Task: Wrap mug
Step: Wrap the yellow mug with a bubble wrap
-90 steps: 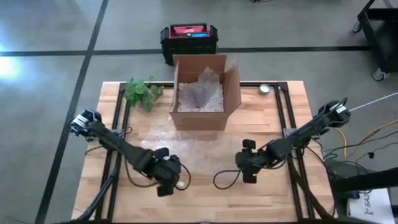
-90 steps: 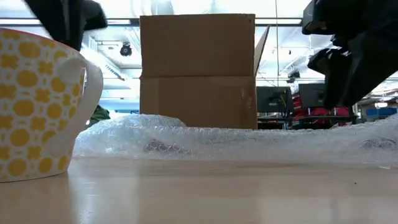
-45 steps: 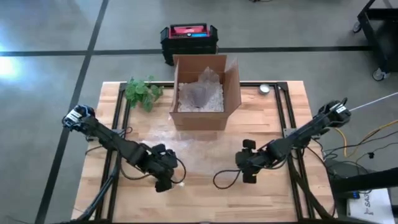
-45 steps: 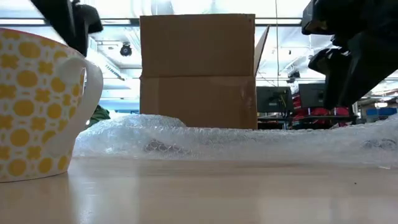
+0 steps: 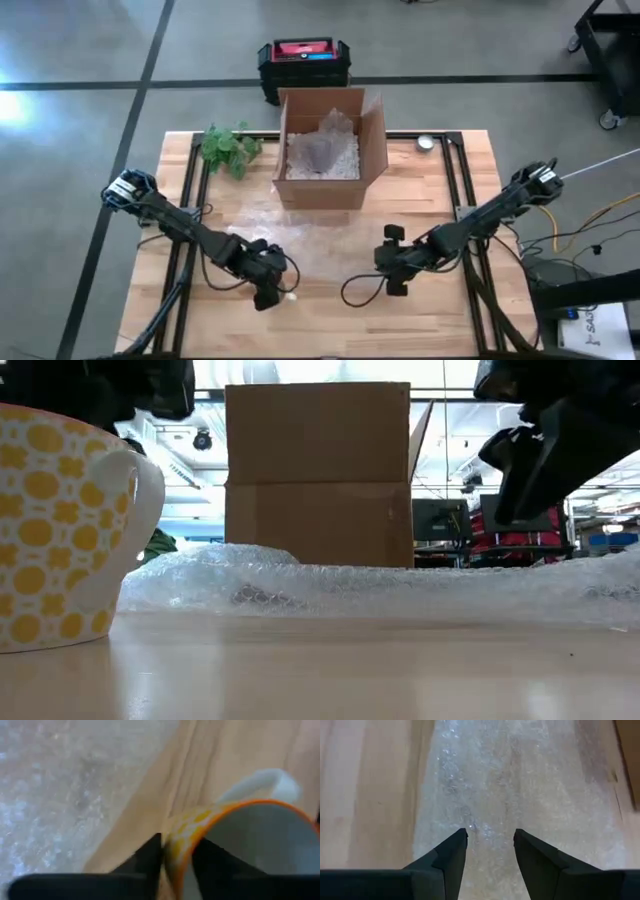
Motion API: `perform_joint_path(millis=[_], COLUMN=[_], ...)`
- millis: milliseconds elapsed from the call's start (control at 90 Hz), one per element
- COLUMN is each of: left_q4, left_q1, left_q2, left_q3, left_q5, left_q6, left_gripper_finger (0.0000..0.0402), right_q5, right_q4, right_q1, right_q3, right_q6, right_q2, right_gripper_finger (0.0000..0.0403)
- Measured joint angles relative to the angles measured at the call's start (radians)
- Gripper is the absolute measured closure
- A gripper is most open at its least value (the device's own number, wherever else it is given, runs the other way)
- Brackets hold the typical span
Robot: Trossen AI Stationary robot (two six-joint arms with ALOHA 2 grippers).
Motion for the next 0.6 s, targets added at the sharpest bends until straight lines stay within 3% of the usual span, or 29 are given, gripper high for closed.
perform_joint_path(millis=[56, 144, 289, 378, 600], left_q4=[-0.004, -0.013, -0.02, -0.032, -0.034], left_q1=[0.001, 0.014, 0.056, 0.121, 0.281], left_q2=[-0.004, -0.021, -0.02, 0.008, 0.068], left_q3=[0.01, 0.083, 0.225, 0.26, 0.258], left_q5=[0.001, -0.004, -0.158, -0.195, -0.186], left_q6=[-0.011, 0.009, 0.171, 0.242, 0.321], left_gripper_finger=[0.0386, 0.0385, 0.0395, 0.0395, 0.0395], right_q5=[0.001, 0.002, 0.083, 0.098, -0.051], right_q4=[0.03, 0.098, 0.255, 0.328, 0.412], right_q1=[0.0, 0.0, 0.0, -0.008, -0.022], right_q3=[0.0, 0.0, 0.0, 0.0, -0.001], right_q6=[-0.011, -0.029, -0.108, -0.147, -0.107], right_q2=[-0.001, 0.0, 0.063, 0.122, 0.203], right_gripper_finger=[0.025, 0.0252, 0.0261, 0.0268, 0.0288])
